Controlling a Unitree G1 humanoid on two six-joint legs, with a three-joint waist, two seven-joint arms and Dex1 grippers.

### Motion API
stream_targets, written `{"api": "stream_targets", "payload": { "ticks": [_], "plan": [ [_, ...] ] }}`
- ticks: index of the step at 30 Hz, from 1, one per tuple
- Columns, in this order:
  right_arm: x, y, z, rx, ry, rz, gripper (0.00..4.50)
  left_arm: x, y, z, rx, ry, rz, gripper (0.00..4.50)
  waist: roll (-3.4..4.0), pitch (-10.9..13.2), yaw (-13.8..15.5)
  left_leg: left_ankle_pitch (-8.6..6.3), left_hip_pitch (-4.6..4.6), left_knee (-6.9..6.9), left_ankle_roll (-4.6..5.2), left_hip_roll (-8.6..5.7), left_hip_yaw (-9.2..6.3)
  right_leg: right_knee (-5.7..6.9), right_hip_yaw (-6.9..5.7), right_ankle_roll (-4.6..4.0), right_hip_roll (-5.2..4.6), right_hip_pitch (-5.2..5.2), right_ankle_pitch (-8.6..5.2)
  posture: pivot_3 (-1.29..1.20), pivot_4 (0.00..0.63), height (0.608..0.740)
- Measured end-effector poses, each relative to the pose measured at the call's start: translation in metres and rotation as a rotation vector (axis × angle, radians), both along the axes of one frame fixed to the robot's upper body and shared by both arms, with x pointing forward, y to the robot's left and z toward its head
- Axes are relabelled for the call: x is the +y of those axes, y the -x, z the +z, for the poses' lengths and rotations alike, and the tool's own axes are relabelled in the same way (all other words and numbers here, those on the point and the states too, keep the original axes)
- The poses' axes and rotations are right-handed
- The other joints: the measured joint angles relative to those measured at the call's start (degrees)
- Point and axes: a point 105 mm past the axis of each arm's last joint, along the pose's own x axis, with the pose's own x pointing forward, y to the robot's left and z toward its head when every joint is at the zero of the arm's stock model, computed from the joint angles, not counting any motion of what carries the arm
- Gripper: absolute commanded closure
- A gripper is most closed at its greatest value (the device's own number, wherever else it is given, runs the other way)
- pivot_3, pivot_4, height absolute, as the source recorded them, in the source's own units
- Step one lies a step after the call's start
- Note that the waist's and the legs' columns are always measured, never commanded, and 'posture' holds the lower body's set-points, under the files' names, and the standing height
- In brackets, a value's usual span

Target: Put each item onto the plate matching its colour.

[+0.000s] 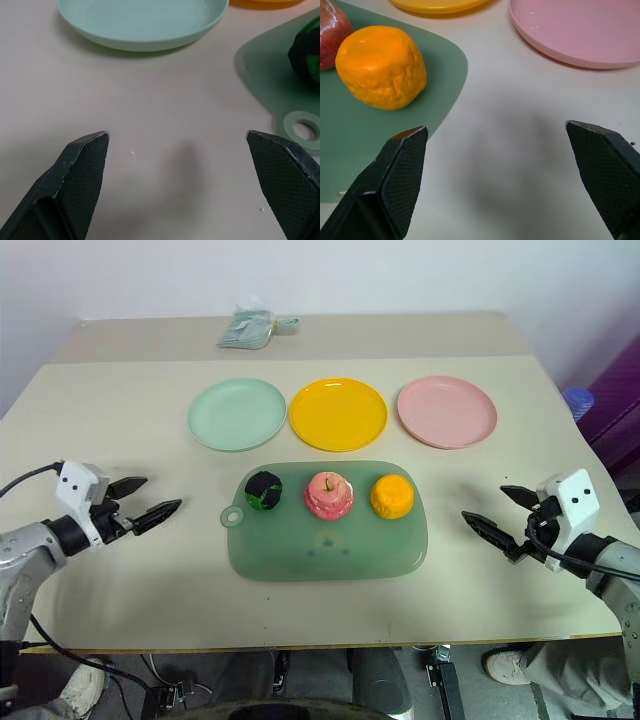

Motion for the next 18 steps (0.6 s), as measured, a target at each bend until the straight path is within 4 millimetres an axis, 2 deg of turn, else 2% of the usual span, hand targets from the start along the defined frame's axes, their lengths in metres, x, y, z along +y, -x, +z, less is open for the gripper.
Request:
{"api": "stream_targets", "payload": {
  "ticks": [10,12,18],
  "plan": [
    [0.007,-0.008,0.003,-0.018,0.009,0.014,0.02,-0.020,-0.001,0.001,-0.039,0.062,0.006,0.00,0.00,0.00,0.13,0.00,0.00,0.02,0.00,-0.02,-0.01,0.00,0.00,0.00,-0.01,0.02,0.00,0.00,0.150,0.740],
    [0.007,-0.008,0.004,-0.019,0.013,0.012,0.02,-0.034,-0.007,0.006,-0.047,0.084,-0.034,0.00,0.00,0.00,0.27,0.00,0.00,0.07,0.00,-0.03,-0.02,0.00,-0.02,0.00,-0.01,0.06,0.00,0.00,0.150,0.740],
    [0.026,0.004,0.010,-0.017,0.014,0.072,0.02,-0.096,-0.016,0.033,-0.079,0.126,-0.308,0.00,0.02,-0.01,0.02,0.00,0.00,0.09,0.00,-0.07,-0.02,0.01,-0.02,0.01,0.06,0.06,0.00,0.00,0.150,0.740]
  ]
}}
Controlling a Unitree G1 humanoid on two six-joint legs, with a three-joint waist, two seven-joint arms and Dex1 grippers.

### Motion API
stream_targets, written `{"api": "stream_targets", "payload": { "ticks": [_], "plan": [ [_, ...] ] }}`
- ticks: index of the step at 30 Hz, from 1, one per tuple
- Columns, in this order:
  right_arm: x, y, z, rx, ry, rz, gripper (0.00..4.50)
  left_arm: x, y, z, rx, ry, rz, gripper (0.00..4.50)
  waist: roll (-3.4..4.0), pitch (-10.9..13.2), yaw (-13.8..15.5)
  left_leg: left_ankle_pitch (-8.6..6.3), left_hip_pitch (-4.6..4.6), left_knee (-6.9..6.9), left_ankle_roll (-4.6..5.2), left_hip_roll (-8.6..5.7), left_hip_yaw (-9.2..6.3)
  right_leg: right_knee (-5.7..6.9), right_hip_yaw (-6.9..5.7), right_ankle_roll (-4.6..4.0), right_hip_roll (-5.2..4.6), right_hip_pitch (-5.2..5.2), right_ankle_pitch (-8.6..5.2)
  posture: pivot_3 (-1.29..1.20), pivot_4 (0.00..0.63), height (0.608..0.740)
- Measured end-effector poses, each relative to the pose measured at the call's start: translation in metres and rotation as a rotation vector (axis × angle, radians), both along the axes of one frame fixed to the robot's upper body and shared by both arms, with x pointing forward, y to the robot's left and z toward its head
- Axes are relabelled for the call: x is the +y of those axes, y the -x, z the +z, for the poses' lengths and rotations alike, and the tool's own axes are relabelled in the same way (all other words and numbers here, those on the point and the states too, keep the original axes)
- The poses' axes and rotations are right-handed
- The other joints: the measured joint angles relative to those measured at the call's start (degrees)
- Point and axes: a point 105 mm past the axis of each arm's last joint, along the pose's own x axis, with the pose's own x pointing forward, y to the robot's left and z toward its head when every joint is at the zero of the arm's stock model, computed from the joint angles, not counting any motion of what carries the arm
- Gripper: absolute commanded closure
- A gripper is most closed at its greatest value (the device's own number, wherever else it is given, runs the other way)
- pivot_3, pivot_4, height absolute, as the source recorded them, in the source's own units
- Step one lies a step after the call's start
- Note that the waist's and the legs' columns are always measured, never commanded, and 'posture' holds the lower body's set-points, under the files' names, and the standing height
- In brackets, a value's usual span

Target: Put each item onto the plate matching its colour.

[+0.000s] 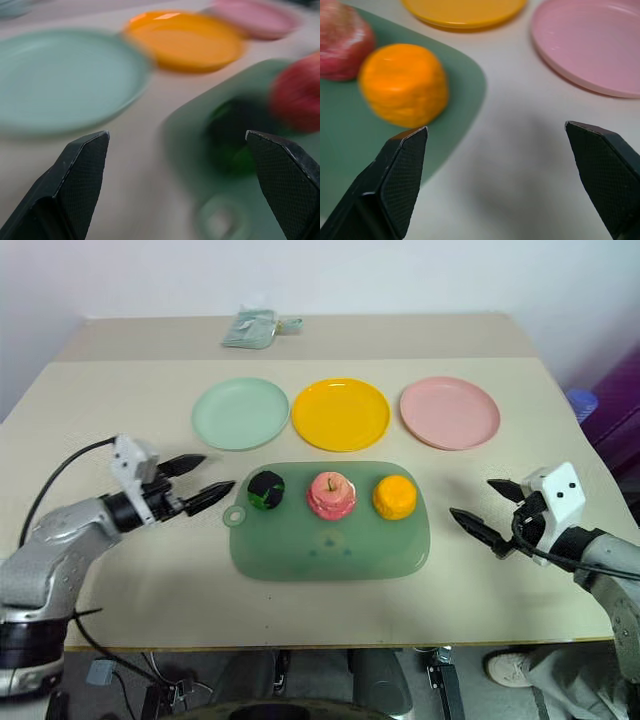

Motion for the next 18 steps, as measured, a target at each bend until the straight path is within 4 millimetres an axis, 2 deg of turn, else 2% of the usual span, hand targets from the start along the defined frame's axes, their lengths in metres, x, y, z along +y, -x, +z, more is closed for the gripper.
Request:
{"api": "stream_targets", "payload": {
  "ticks": [2,5,12,15,18],
  "plan": [
    [0.011,0.010,-0.001,0.023,-0.015,0.034,0.02,-0.019,-0.003,0.000,-0.003,-0.039,-0.085,0.00,0.01,-0.01,0.04,0.00,0.01,-0.01,0.00,-0.06,-0.01,0.00,-0.01,0.00,0.06,0.01,0.00,0.00,0.150,0.740],
    [0.040,0.024,0.000,0.037,-0.045,0.129,0.02,-0.038,-0.009,-0.012,0.025,-0.122,-0.166,0.00,0.02,-0.01,-0.22,0.00,0.05,0.00,0.00,-0.07,0.00,0.02,0.02,0.00,0.08,0.03,0.00,0.00,0.150,0.740],
    [0.086,0.038,-0.005,0.032,-0.133,0.190,0.02,-0.037,-0.020,-0.050,0.108,-0.269,-0.200,0.00,0.01,-0.01,0.03,0.00,0.00,0.04,0.00,-0.09,-0.02,0.01,0.00,0.00,0.05,0.01,0.00,0.00,0.150,0.740],
    [0.093,0.038,-0.006,0.031,-0.143,0.189,0.00,-0.035,-0.022,-0.054,0.112,-0.288,-0.197,0.88,-0.01,0.00,0.13,0.00,-0.01,0.05,0.00,-0.09,-0.04,0.01,-0.01,0.00,0.04,0.02,0.00,0.00,0.150,0.740],
    [0.095,0.037,-0.006,0.028,-0.148,0.182,0.00,-0.036,-0.024,-0.055,0.110,-0.265,-0.192,2.38,-0.01,-0.01,0.09,0.00,-0.01,0.05,0.01,-0.08,-0.04,0.01,-0.01,0.00,0.04,0.02,0.00,0.00,0.150,0.740]
  ]
}}
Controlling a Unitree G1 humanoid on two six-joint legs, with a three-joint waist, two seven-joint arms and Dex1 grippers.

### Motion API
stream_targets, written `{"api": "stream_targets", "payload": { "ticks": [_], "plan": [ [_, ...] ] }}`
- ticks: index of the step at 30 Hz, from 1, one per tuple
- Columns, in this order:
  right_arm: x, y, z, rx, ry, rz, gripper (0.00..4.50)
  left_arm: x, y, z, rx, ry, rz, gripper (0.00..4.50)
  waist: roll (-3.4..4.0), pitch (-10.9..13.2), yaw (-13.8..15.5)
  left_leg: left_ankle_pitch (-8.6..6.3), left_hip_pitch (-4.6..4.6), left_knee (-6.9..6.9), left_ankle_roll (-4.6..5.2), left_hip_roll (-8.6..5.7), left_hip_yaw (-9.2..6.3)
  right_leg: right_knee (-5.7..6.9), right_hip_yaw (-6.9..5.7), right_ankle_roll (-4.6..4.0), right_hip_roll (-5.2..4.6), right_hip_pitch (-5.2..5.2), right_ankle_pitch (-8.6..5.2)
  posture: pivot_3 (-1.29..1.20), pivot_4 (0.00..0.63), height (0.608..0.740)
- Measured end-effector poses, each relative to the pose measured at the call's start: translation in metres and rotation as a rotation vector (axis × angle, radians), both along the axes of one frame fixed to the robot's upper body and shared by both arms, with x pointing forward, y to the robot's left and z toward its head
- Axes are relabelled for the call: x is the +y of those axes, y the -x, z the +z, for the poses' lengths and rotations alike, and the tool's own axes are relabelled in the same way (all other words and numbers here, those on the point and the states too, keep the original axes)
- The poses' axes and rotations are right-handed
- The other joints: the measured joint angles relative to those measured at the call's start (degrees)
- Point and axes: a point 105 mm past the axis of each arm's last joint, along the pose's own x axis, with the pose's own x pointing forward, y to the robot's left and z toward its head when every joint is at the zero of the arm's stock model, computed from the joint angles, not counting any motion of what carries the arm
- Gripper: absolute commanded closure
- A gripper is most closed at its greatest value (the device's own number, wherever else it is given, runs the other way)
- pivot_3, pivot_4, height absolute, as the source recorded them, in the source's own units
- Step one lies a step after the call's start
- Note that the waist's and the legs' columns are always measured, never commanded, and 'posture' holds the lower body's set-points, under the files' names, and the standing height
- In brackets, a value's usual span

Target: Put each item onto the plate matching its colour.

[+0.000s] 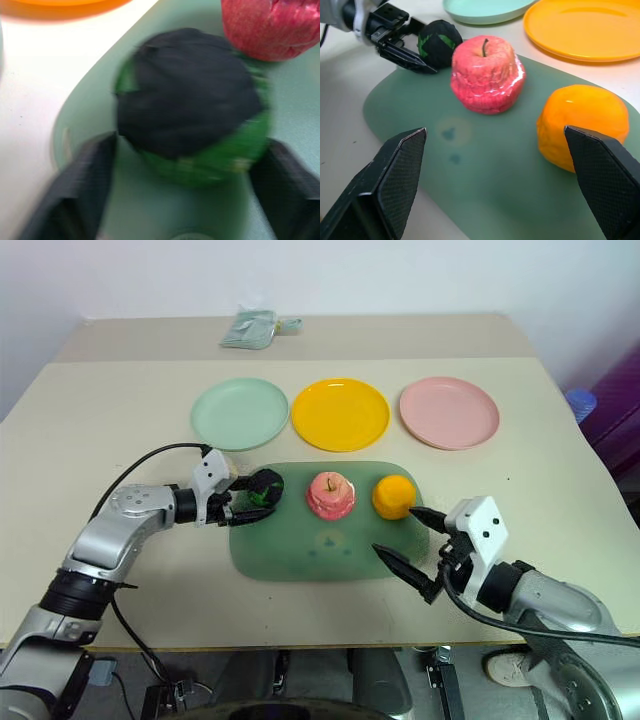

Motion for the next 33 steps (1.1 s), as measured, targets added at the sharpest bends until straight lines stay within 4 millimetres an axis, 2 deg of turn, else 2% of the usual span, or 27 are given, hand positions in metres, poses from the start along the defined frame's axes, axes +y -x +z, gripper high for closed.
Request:
{"api": "stream_targets", "payload": {
  "ticks": [1,8,12,18,20,22,25,27,28,29,33],
  "plan": [
    [0.001,-0.001,0.001,-0.003,-0.002,0.002,0.00,0.000,0.000,0.001,-0.004,0.009,0.000,2.81,0.00,0.00,-0.01,0.00,0.00,0.00,0.00,0.00,0.00,0.00,0.00,0.00,0.00,0.00,0.00,0.00,0.150,0.740],
    [0.011,-0.004,0.002,-0.010,-0.016,0.040,0.00,0.003,-0.002,0.017,-0.031,0.097,0.027,2.81,0.00,0.00,-0.04,0.00,0.00,0.00,0.00,0.02,-0.02,0.00,0.00,0.00,0.00,-0.01,0.00,0.00,0.150,0.740],
    [0.012,-0.010,0.003,-0.019,-0.021,0.048,0.00,0.010,-0.011,0.033,-0.075,0.173,0.116,2.81,0.00,0.00,-0.03,0.00,0.00,0.01,0.00,0.03,-0.02,0.00,-0.01,0.00,0.00,-0.01,0.00,0.00,0.150,0.740],
    [0.017,-0.015,0.007,-0.041,-0.022,0.073,0.00,0.020,-0.062,0.077,-0.213,0.237,0.383,2.81,-0.06,0.01,0.27,0.00,-0.07,0.14,0.01,-0.12,-0.09,0.00,-0.13,0.04,-0.03,0.03,0.02,0.00,0.150,0.740],
    [0.019,-0.018,0.009,-0.052,-0.022,0.082,0.00,0.021,-0.080,0.083,-0.206,0.255,0.482,2.81,-0.08,0.00,0.11,-0.01,-0.08,0.14,0.02,-0.13,-0.08,0.00,-0.14,0.04,-0.02,0.01,0.02,0.00,0.150,0.740],
    [0.020,-0.019,0.009,-0.056,-0.019,0.084,0.00,0.025,-0.094,0.079,-0.183,0.236,0.560,2.81,-0.08,0.00,-0.10,-0.02,-0.08,0.12,0.04,-0.13,-0.08,0.01,-0.12,0.04,-0.01,-0.04,0.02,0.00,0.150,0.740],
    [0.020,-0.021,0.011,-0.063,-0.018,0.076,0.00,0.035,-0.104,0.064,-0.137,0.197,0.641,1.89,-0.08,0.00,-0.41,-0.03,-0.10,0.08,0.05,-0.12,-0.06,0.03,-0.08,0.04,0.00,-0.12,0.02,0.00,0.150,0.740],
    [0.020,-0.023,0.014,-0.078,-0.020,0.068,0.00,0.042,-0.107,0.054,-0.114,0.177,0.680,0.98,-0.08,0.00,-0.26,-0.02,-0.10,0.10,0.04,-0.11,-0.07,0.04,-0.08,0.04,-0.02,-0.11,0.02,0.00,0.150,0.740],
    [0.020,-0.024,0.016,-0.082,-0.023,0.067,0.00,0.045,-0.108,0.050,-0.112,0.169,0.696,0.37,-0.08,0.00,-0.16,-0.02,-0.11,0.11,0.04,-0.11,-0.07,0.04,-0.08,0.04,-0.03,-0.11,0.02,0.00,0.150,0.740],
    [0.021,-0.025,0.018,-0.087,-0.028,0.070,0.00,0.049,-0.109,0.047,-0.115,0.162,0.716,0.07,-0.08,0.00,-0.05,-0.02,-0.11,0.11,0.03,-0.11,-0.07,0.04,-0.08,0.04,-0.04,-0.11,0.02,0.00,0.150,0.740],
    [0.028,-0.035,0.030,-0.136,-0.034,0.054,0.00,0.064,-0.110,0.059,-0.206,0.170,0.735,0.07,-0.11,0.02,-0.11,-0.01,-0.13,0.12,0.02,-0.09,-0.07,0.05,-0.08,0.04,-0.05,-0.13,0.02,0.00,0.150,0.740]
  ]
}}
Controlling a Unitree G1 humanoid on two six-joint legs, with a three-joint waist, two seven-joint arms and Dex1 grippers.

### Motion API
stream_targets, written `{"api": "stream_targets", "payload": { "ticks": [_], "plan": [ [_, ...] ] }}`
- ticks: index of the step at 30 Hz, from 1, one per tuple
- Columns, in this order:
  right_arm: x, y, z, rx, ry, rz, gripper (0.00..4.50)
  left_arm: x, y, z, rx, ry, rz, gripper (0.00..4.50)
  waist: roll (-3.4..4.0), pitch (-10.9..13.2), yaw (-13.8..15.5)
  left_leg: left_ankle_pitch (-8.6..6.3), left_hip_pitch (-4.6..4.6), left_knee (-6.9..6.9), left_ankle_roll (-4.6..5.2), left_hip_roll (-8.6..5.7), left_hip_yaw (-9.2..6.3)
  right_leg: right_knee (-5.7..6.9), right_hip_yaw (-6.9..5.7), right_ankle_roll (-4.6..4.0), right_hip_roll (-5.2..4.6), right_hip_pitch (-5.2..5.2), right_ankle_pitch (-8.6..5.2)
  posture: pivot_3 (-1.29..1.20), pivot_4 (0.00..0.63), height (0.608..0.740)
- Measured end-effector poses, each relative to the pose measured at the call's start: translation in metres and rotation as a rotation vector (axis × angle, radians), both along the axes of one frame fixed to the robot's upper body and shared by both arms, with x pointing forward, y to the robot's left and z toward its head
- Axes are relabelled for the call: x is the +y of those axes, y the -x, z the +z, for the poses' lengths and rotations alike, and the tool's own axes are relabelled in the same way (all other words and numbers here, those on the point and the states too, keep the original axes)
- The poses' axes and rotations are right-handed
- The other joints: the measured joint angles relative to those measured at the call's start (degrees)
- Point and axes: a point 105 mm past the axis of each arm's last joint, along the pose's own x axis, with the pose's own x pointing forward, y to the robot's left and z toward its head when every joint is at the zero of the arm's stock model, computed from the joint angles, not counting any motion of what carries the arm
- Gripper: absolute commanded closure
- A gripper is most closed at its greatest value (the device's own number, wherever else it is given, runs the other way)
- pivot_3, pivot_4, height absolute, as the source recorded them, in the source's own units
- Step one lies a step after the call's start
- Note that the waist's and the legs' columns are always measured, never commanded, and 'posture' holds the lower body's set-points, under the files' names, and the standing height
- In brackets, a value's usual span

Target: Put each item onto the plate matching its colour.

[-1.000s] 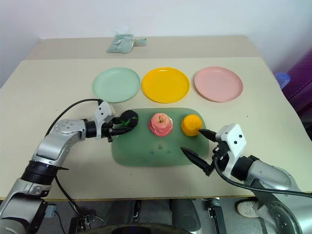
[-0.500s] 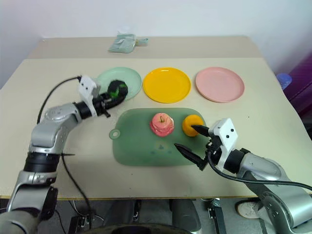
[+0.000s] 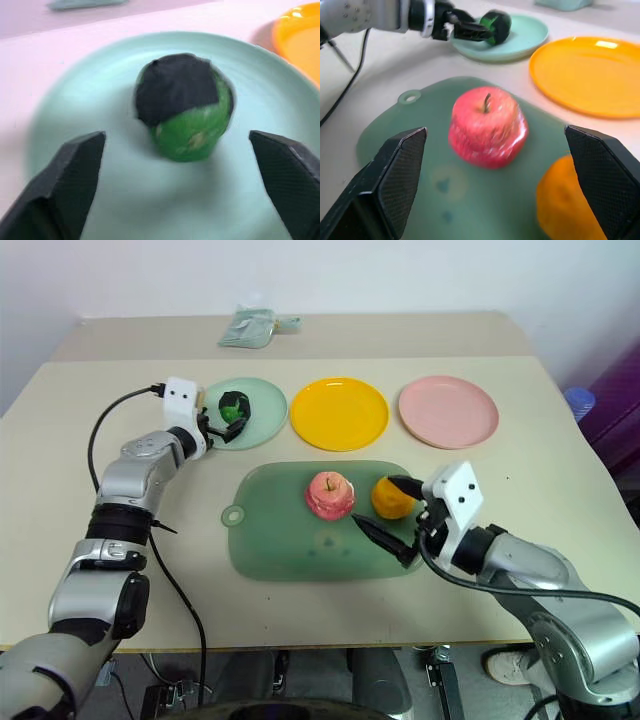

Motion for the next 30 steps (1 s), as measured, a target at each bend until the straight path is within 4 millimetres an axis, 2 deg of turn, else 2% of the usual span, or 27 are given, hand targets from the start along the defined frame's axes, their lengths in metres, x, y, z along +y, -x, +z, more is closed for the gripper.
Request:
{"api": "stream_targets", "payload": {
  "ticks": [3,5,7,11,14,19,22,24,25,30],
  "plan": [
    [0.018,-0.013,0.004,-0.018,-0.016,0.020,0.00,0.006,0.013,0.015,-0.106,-0.035,-0.095,0.07,0.02,-0.01,-0.49,0.02,0.01,-0.07,-0.04,0.07,0.06,0.03,0.05,-0.01,0.02,-0.07,0.00,0.00,0.150,0.740],
    [0.027,-0.021,-0.001,-0.009,-0.012,0.024,0.00,0.005,0.026,0.014,-0.138,-0.079,-0.180,0.07,0.04,-0.02,-0.24,0.04,0.00,-0.09,-0.07,0.07,0.06,0.04,0.04,-0.01,0.00,-0.12,0.00,0.00,0.150,0.740],
    [0.036,-0.029,-0.007,0.000,0.011,0.029,0.00,0.005,0.051,0.002,-0.118,-0.134,-0.316,0.07,0.05,-0.02,-0.33,0.04,0.00,-0.12,-0.07,0.14,0.10,0.04,0.08,-0.01,-0.08,-0.13,0.00,0.00,0.150,0.740],
    [0.045,-0.044,-0.023,0.036,0.068,0.022,0.00,-0.024,0.110,-0.033,0.006,-0.150,-0.654,0.07,0.04,0.00,0.26,0.04,-0.05,-0.07,-0.07,0.16,0.07,0.02,0.06,-0.01,-0.13,-0.10,0.00,0.00,0.150,0.740],
    [0.045,-0.048,-0.034,0.067,0.098,0.024,0.00,-0.034,0.137,-0.039,0.060,-0.151,-0.776,0.07,0.04,0.00,0.39,0.03,-0.04,-0.04,-0.05,0.15,0.03,0.01,0.04,-0.01,-0.13,-0.03,0.00,0.00,0.150,0.740],
    [0.046,-0.049,-0.045,0.107,0.115,0.041,0.00,-0.047,0.149,-0.032,0.047,-0.143,-0.839,0.07,0.05,0.00,-0.13,0.01,-0.02,-0.05,-0.03,0.16,0.04,0.02,0.04,-0.01,-0.01,-0.05,0.00,0.00,0.150,0.740],
    [0.047,-0.049,-0.046,0.110,0.109,0.044,0.87,-0.049,0.150,-0.033,0.048,-0.141,-0.837,0.00,0.06,0.00,-0.32,0.01,0.00,-0.05,-0.02,0.16,0.05,0.03,0.04,-0.01,0.00,-0.06,0.00,0.00,0.150,0.740],
    [0.049,-0.049,-0.045,0.108,0.093,0.045,1.79,-0.051,0.150,-0.034,0.053,-0.130,-0.833,0.00,0.06,0.00,-0.28,0.01,0.00,-0.05,-0.01,0.17,0.05,0.03,0.04,-0.01,0.00,-0.05,0.00,0.00,0.150,0.740],
    [0.049,-0.050,-0.044,0.108,0.091,0.044,2.00,-0.052,0.150,-0.034,0.055,-0.128,-0.832,0.00,0.06,0.00,-0.28,0.01,0.00,-0.05,-0.01,0.18,0.05,0.03,0.05,-0.01,-0.01,-0.05,0.00,0.00,0.150,0.740],
    [0.039,-0.054,-0.034,0.082,0.063,0.004,2.00,-0.052,0.150,-0.037,0.058,-0.119,-0.820,0.00,0.06,0.00,-0.08,0.01,0.00,-0.05,-0.01,0.17,0.05,0.03,0.05,-0.01,-0.03,-0.05,0.00,0.00,0.150,0.740]
  ]
}}
